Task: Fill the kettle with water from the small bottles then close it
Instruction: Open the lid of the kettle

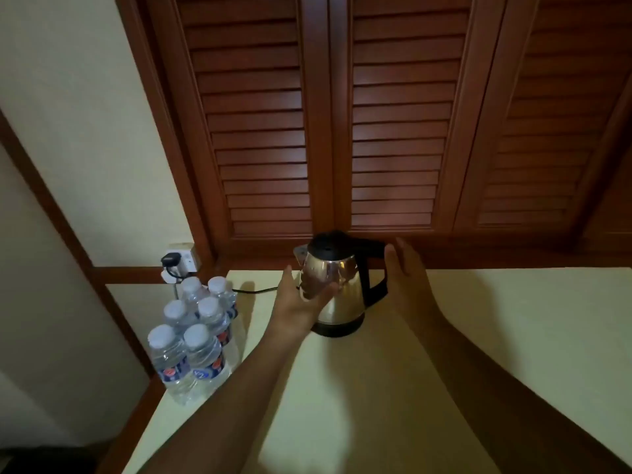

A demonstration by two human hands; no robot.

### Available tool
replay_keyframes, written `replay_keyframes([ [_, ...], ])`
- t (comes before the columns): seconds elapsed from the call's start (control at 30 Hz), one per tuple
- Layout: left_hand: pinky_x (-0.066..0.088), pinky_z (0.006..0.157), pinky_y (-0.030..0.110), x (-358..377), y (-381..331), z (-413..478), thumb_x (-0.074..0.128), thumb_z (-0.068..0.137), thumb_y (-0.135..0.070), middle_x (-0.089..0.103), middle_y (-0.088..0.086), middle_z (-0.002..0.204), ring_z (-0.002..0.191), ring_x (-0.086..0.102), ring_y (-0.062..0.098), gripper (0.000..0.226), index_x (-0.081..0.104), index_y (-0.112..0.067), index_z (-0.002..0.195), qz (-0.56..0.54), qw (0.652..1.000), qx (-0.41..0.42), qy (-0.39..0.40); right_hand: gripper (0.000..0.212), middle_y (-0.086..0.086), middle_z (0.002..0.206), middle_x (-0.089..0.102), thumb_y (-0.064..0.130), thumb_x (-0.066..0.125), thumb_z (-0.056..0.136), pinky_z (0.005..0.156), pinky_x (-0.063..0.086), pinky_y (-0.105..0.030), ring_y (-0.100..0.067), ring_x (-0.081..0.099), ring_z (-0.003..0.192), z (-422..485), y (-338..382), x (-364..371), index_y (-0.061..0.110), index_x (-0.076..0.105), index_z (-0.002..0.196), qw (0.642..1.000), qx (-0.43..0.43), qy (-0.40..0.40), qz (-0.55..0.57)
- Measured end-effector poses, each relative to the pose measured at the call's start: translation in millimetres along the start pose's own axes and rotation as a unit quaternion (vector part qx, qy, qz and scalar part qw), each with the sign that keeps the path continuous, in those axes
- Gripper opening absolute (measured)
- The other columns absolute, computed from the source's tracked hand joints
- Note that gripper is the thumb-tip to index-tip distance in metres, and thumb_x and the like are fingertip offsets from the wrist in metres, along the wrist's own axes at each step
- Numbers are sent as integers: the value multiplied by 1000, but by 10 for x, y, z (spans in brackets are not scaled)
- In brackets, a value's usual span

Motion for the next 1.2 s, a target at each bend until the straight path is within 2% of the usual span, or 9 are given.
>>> replay_keyframes([
  [0.13, 57, 95, 27, 113, 83, 141, 98, 69, -34, 66, -13, 134, 123, 65, 6, 94, 41, -37, 144, -10, 998, 39, 46, 37, 1, 134, 53, 40, 43, 106, 100, 37, -28, -14, 50, 124, 77, -216, 130, 21, 52, 136, 998, 49, 42, 1],
  [0.27, 59, 81, 18, 203, 79, 135, 98, 65, -4, 68, -8, 127, 111, 70, 1, 93, 45, -32, 137, -45, 996, 77, 29, 37, -7, 137, 48, 30, 43, 107, 104, 38, -30, -16, 49, 125, 126, -272, 226, 14, 46, 139, 999, 32, 44, 2],
  [0.4, 55, 76, 10, 176, 27, 68, 99, 66, -11, 68, -12, 123, 104, 67, -11, 87, 48, -28, 134, -26, 995, 94, 8, 32, -8, 132, 49, 25, 42, 107, 102, 40, -30, -17, 51, 120, 156, -281, 267, 14, 42, 137, 999, 28, 31, -4],
  [0.53, 58, 81, 17, 132, -87, 17, 101, 64, -21, 70, -12, 123, 109, 69, -2, 87, 49, -30, 133, -31, 993, 112, -2, 31, -4, 129, 50, 24, 43, 107, 87, 36, -9, -10, 51, 113, 164, -186, 207, 13, 41, 136, 1000, -1, 21, 1],
  [0.73, 55, 80, 11, 135, -313, -311, 101, 64, -28, 67, -20, 123, 109, 64, -11, 89, 48, -35, 135, -19, 992, 123, -9, 29, -5, 125, 54, 27, 44, 106, 87, 40, -11, -10, 55, 115, 15, -25, -32, 15, 45, 132, 999, -37, 4, 34],
  [0.87, 56, 78, 12, 175, -391, -652, 100, 64, -27, 69, -18, 120, 108, 66, -5, 82, 50, -38, 128, -19, 993, 118, -13, 26, -1, 120, 55, 19, 44, 106, 85, 39, -1, 7, 52, 111, -258, 76, -236, 15, 45, 132, 997, -62, -1, 42],
  [0.97, 55, 82, 10, 192, -411, -980, 101, 64, -32, 69, -20, 122, 111, 64, -6, 86, 49, -41, 132, -6, 993, 116, -11, 25, 1, 117, 56, 19, 44, 106, 84, 39, -2, 12, 53, 107, -510, 86, -390, 17, 43, 131, 997, -61, 11, 55],
  [1.03, 52, 81, 6, 215, -402, -1208, 100, 65, -36, 66, -23, 126, 113, 62, -9, 90, 45, -43, 136, 9, 994, 112, -2, 22, -2, 119, 56, 22, 43, 106, 88, 39, -5, -3, 56, 112, -683, 62, -496, 22, 43, 128, 997, -62, 17, 44],
  [1.2, 48, 83, 6, 267, -278, -1694, 98, 63, -45, 56, -21, 143, 128, 56, 4, 108, 33, -43, 149, 52, 996, 75, 9, 18, -4, 116, 54, 20, 43, 106, 84, 45, -12, -4, 56, 103, -1100, -6, -714, 22, 39, 124, 998, -26, 45, 42],
])
Point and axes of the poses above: each hand's wrist, its own z-axis towards the middle knuckle, its own x-axis out of the palm, y = z × x, the point moved 4 cm from there along z, towards the middle knuckle
